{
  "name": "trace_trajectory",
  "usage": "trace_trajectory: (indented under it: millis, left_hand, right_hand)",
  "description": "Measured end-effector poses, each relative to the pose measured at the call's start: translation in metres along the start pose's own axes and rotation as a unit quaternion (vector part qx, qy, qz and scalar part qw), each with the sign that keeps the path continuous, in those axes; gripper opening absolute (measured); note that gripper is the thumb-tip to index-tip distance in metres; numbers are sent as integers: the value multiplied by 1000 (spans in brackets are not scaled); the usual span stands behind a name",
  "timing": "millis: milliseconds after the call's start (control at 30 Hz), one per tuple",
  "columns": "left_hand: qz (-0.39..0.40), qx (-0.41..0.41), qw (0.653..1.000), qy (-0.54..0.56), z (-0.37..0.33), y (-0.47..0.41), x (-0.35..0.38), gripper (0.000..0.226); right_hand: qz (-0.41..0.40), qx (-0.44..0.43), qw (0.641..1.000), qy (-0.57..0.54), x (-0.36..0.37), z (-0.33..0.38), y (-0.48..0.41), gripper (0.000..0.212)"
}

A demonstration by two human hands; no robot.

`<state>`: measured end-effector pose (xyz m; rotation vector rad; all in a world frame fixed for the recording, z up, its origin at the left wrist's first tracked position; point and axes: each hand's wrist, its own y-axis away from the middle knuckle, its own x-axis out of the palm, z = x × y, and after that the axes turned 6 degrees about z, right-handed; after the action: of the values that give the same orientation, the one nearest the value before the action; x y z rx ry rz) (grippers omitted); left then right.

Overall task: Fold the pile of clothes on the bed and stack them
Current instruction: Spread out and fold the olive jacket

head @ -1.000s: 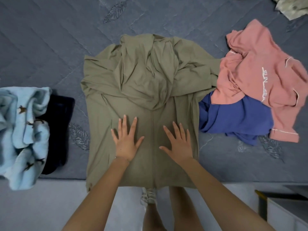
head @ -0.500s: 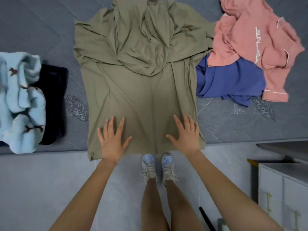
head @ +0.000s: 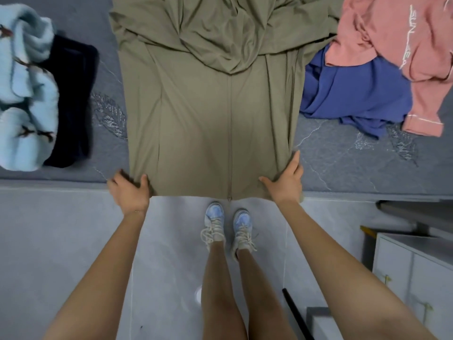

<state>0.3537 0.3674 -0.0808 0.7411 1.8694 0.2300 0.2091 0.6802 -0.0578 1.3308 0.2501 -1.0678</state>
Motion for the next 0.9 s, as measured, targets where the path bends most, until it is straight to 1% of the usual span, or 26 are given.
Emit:
trace_trajectory:
  millis: [33,67,133,200,267,300,367,400,500,600,700,800,867,900]
  left_hand:
    - [11,-16,1000,1,1,1,-1,61]
    - [22,-35,999,3,0,4,-3,59]
    - [40,-52,998,5,0,10,-6,46]
    - [59,3,998,3,1,18,-7,31]
    - [68,58,996,28,2,23,-8,35]
    - [85,64,992,66,-1,26,-9,35]
    - [120,51,978,165,-17,35,-12,21]
    - [128,40,968,210,-27,38,-14,19]
    - [152,33,937,313,-54,38,-20,23]
    - [150,27,921,359,-84,22,-28,16]
    - [146,53,908,390,-124,1,-32,11]
    - [137,97,909,381,-168,-18,-33,13]
    - [131,98,902,399,-197,-28,-35,12]
    - [130,87,894,419,-212,-33,-36,8]
  right_hand:
    - [4,21,1000,-4,0,0,2,116]
    - [10,43,999,-3,0,1,3,107]
    - [21,77,997,4,-1,2,5,79]
    - [51,72,996,19,0,5,9,58]
    - [86,52,995,8,3,12,13,46]
    - [98,48,994,-20,6,17,13,43]
    - [108,49,987,-107,7,29,15,41]
    - [112,47,981,-150,6,37,17,40]
    - [142,21,957,-252,-1,67,23,31]
    - [196,7,932,-305,-10,99,24,21]
    - [227,-19,902,-367,-23,138,14,15]
    - [199,-44,876,-437,-41,177,0,18]
    - [166,-53,865,-471,-58,196,-13,18]
    - [146,-55,861,-483,-67,204,-21,21]
